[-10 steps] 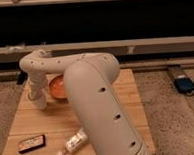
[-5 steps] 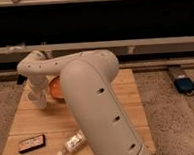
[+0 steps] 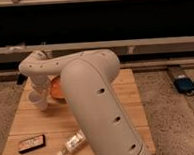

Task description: Pick up the ceramic cup

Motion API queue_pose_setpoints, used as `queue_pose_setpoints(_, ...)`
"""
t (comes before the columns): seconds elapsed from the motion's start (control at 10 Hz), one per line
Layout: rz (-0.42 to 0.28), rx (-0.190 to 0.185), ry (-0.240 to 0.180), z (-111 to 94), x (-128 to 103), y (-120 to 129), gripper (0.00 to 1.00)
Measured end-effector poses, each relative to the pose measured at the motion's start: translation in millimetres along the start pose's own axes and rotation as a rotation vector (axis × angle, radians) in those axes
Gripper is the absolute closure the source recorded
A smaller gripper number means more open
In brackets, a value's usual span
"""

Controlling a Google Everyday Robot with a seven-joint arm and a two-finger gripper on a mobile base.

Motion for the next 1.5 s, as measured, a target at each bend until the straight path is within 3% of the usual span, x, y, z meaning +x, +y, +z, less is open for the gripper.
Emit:
queue_pose_setpoints(0.2, -0.004, -0.024, -0.005, -15, 1, 0, 1.00)
queue_pose_setpoints(0.9, -0.035, -0.091, -0.066, -108, 0, -9, 1.00)
queue_pose_setpoints(1.0, -0.041, -0.099, -0.077, -115, 0, -10, 1.00)
queue_pose_setpoints(1.5, -0.043, -0.099, -0.074, -114, 0, -9, 1.00)
